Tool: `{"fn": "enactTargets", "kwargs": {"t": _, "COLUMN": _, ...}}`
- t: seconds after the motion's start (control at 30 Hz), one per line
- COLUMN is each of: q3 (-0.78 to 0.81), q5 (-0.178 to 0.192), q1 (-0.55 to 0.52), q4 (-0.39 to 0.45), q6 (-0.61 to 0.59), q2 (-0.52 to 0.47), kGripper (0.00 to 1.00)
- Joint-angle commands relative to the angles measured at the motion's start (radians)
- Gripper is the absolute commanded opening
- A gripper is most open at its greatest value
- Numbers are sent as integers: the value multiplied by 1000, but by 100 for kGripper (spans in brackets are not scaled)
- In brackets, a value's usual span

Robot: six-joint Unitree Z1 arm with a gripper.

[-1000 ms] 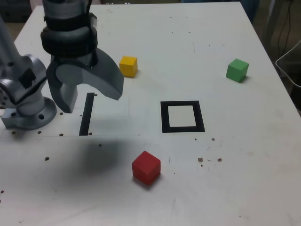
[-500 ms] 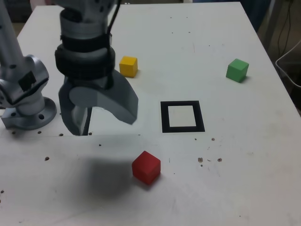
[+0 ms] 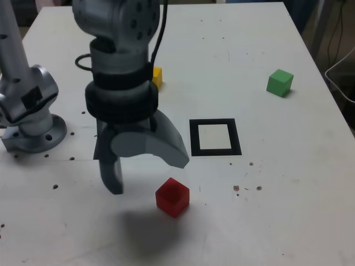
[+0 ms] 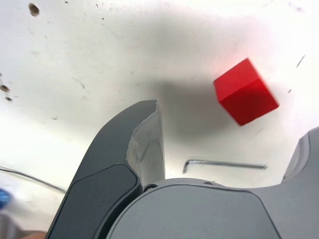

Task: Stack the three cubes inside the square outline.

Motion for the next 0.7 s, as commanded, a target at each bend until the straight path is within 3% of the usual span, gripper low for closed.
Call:
{"fn": "enactTargets", "kwargs": {"t": 0.0, "q3": 2, "q5": 12, "q1": -4, "q4": -9, "q6": -39, "q2": 13, "kGripper": 93}}
{"fn": "enactTargets", "kwargs": {"t": 0.2, "q3": 10, "q5": 16, "q1": -4, "q4": -39, "q6": -111, "q2": 49, "kGripper": 93}}
{"fn": "enactTargets", "kwargs": {"t": 0.67, "q3": 22, "q5": 34, "q1": 4, "q4": -202, "q6": -191, "q2": 192, "kGripper": 90}}
